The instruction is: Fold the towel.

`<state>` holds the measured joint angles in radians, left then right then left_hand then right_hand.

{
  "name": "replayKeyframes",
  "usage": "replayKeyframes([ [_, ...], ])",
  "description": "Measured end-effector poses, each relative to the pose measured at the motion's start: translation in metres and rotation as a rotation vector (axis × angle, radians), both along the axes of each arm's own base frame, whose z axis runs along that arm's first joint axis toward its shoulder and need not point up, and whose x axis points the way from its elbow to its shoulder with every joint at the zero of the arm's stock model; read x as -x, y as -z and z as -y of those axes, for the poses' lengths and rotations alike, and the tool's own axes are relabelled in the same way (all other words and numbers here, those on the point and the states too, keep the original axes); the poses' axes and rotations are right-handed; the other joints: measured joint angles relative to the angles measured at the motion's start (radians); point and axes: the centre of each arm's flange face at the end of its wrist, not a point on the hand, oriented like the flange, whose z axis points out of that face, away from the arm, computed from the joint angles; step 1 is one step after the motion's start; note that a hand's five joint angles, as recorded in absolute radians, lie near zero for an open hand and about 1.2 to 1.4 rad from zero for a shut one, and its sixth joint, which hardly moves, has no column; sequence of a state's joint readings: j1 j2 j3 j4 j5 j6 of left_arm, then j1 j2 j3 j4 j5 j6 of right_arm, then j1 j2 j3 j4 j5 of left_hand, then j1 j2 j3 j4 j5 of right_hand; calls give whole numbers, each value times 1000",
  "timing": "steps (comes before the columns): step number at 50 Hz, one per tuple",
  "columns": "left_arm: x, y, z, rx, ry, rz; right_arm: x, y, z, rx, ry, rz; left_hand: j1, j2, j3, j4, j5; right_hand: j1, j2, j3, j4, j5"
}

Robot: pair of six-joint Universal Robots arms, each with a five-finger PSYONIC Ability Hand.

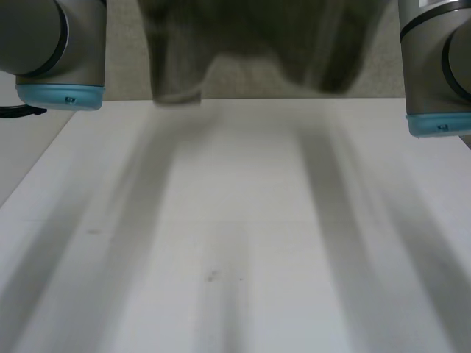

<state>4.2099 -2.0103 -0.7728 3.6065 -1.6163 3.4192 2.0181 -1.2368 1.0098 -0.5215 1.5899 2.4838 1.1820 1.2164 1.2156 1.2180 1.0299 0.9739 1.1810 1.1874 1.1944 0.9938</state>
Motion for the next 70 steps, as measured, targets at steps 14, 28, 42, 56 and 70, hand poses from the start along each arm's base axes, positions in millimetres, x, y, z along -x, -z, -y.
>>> replayKeyframes([
  [14, -23, 132, 7, -361, -80, 110, -2, 121, -11, -458, -65, -257, 0, 0, 0, 0, 0, 0, 0, 0, 0, 1],
  [28, -43, 314, -64, -955, -46, 406, 17, 279, -59, -1053, -141, -531, -7, -53, -51, -50, -29, 0, 0, 0, 1, 2],
  [42, -52, 316, -158, -1179, 58, 635, 36, 265, -88, -1109, -141, -542, -411, -445, -443, -447, -429, 0, 0, 0, 1, 3],
  [56, -37, 285, -159, -998, 106, 638, 60, 269, -97, -1145, -143, -517, -945, -988, -983, -988, -974, 0, 0, 0, 1, 3],
  [70, -5, 285, -90, -610, 193, 904, 70, 271, -88, -1139, -111, -504, -914, -946, -946, -949, -934, 0, 0, 0, 1, 3],
])
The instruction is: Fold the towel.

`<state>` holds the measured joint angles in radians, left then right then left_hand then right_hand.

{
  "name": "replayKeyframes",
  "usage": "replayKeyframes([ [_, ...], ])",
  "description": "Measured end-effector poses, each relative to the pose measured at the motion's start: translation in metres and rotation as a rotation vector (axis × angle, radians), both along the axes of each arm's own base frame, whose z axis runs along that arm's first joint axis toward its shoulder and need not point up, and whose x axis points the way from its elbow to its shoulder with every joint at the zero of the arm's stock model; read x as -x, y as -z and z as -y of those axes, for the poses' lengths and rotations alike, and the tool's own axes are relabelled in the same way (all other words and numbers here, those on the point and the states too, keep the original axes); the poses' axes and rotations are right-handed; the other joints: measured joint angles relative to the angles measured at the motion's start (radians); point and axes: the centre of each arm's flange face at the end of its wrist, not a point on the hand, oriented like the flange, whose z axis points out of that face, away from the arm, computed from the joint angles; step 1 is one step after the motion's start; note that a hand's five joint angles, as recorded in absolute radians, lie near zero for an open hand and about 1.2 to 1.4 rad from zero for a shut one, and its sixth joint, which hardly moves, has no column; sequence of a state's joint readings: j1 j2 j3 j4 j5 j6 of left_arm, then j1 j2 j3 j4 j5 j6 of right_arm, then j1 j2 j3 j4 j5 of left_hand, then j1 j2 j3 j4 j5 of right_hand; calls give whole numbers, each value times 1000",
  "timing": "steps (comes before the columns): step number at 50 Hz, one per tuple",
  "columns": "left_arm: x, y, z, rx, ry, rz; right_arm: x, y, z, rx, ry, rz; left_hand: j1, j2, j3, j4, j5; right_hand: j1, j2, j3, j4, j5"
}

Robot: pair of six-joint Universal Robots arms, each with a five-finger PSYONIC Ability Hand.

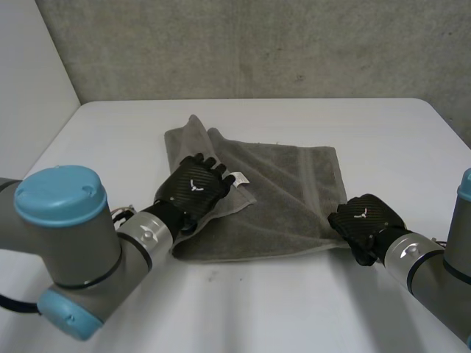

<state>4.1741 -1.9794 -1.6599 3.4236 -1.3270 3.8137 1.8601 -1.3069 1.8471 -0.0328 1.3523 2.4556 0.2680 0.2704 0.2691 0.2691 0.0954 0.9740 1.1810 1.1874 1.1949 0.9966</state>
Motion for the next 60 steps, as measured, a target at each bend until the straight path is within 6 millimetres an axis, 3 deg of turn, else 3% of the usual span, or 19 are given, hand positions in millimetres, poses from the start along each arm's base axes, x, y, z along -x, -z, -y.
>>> replayKeyframes([
  [11, 10, 20, 15, 21, 158, 43, 0, 2, -1, -4, -2, -1, 16, 15, 16, 17, 16, 0, 0, 0, 0, 0],
  [20, 18, 23, 21, 34, 242, 26, 0, 2, 0, 1, -1, 0, 133, 131, 132, 132, 132, 0, 0, 0, 0, 0],
  [35, -5, 20, 45, 234, 367, 144, 0, 2, 0, 3, 1, 0, 215, 215, 215, 217, 216, 0, 0, 0, 0, 0],
  [60, -16, 55, 31, 206, 473, 268, -1, 9, 0, -19, 0, -8, 293, 286, 287, 288, 286, 0, 0, 0, 0, 0],
])
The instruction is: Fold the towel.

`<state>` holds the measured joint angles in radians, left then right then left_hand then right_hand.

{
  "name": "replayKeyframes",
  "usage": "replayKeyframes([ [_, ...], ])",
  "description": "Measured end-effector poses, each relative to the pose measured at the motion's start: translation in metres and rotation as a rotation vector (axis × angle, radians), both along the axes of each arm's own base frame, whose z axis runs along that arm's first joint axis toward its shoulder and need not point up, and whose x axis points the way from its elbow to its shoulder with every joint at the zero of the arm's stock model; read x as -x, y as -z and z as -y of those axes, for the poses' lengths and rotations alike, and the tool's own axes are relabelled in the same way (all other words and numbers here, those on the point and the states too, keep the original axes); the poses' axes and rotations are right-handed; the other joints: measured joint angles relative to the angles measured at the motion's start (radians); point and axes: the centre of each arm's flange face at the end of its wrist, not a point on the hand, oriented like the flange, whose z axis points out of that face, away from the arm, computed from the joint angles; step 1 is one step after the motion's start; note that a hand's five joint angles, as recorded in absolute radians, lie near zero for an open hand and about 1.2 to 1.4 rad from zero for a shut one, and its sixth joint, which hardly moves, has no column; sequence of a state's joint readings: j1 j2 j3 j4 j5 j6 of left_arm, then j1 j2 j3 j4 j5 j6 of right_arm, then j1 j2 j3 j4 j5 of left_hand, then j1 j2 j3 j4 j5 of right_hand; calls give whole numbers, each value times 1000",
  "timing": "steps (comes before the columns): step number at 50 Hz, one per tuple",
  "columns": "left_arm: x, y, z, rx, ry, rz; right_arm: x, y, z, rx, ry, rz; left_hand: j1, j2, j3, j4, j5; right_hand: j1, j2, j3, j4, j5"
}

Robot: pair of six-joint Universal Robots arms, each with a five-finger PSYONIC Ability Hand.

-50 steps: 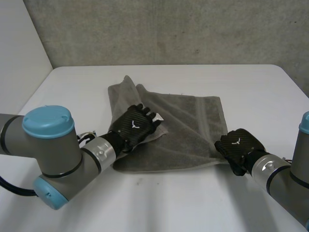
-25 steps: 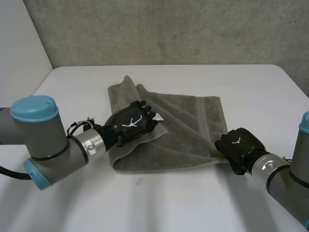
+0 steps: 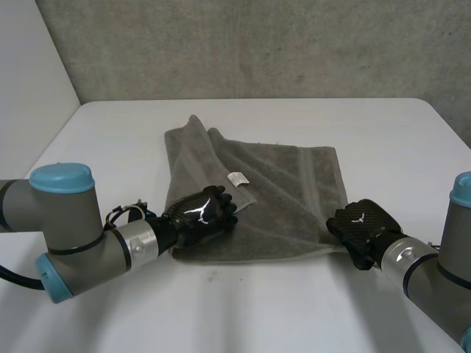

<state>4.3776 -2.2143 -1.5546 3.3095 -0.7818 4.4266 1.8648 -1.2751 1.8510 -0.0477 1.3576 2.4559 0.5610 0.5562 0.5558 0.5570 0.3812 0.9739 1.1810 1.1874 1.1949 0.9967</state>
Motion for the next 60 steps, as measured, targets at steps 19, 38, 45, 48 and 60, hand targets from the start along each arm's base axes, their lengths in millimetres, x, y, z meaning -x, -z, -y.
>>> replayKeyframes([
  [19, -1, 8, 15, 43, -32, 26, 0, 2, 1, -6, 2, -2, 118, 121, 121, 120, 119, 0, 0, 0, 0, 0],
  [38, -4, 14, 21, 38, -68, 43, 1, 1, 1, -3, 4, -1, 6, 8, 8, 10, 14, 0, 0, 0, 0, 0],
  [45, -4, 10, 19, 40, -68, 42, 1, 1, 2, -1, 5, -1, -47, -47, -45, -49, -46, 0, 0, 0, 0, 0],
  [48, -4, 9, 18, 40, -68, 42, 1, 0, 2, -1, 6, -1, -46, -44, -43, -44, -42, 0, 0, 0, 0, 0],
  [60, -4, 14, 17, 25, -66, 47, 1, 1, 2, -1, 7, -2, 204, 206, 202, 201, 202, 0, 0, 0, 0, 0],
])
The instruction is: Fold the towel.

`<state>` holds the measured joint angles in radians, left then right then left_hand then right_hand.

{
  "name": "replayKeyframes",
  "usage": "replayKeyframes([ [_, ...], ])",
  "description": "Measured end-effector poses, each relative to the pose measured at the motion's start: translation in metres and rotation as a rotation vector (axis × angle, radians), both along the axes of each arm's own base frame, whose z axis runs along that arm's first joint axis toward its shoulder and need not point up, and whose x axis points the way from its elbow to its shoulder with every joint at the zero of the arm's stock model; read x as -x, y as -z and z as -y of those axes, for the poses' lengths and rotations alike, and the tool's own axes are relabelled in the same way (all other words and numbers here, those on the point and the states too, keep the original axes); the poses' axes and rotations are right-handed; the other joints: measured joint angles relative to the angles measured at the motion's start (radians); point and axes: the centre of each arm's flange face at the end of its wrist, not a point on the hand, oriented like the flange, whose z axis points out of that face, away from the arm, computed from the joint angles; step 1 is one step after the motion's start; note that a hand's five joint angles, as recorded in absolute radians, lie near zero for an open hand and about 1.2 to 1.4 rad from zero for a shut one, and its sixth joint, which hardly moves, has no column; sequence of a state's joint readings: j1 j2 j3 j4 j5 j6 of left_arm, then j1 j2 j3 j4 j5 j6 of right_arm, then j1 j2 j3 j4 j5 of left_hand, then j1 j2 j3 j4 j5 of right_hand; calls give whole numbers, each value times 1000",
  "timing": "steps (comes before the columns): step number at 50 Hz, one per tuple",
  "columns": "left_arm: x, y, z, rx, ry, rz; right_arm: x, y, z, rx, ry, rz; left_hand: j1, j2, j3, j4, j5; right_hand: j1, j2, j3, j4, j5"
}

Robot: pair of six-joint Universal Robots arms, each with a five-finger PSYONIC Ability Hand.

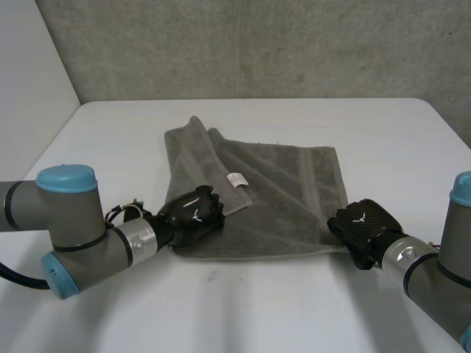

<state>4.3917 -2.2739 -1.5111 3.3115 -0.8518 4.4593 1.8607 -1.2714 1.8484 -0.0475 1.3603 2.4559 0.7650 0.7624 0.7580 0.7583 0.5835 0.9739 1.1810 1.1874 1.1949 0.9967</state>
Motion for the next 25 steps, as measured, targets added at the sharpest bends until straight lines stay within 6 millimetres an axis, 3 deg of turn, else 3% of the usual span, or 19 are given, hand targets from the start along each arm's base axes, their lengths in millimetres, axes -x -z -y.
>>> replayKeyframes([
  [3, 0, 1, 0, -2, 0, 0, 0, 0, 0, 0, 0, 0, 18, 22, 21, 21, 20, 0, 0, 0, 0, 0],
  [5, 0, 1, 0, -4, 0, 1, 0, 0, 0, 0, 1, 0, 230, 238, 241, 242, 241, 0, 0, 0, 0, 0],
  [7, 0, 0, 0, -3, 0, 0, 0, 0, 1, 1, 2, 0, 309, 331, 334, 327, 324, 0, 0, 0, 0, 0],
  [12, 1, -6, 2, 17, -2, -5, 0, -1, 1, 4, 4, 0, 378, 425, 432, 432, 416, 0, 0, 0, 0, 0],
  [16, 0, -17, 6, 51, -12, -16, 0, -1, 2, 6, 6, -1, 386, 438, 446, 447, 427, 0, 0, 0, 0, 0],
  [25, -20, -68, 26, 153, -200, -56, 3, -15, 13, 45, 33, 20, 391, 448, 456, 457, 436, 0, 0, 0, 0, 0],
])
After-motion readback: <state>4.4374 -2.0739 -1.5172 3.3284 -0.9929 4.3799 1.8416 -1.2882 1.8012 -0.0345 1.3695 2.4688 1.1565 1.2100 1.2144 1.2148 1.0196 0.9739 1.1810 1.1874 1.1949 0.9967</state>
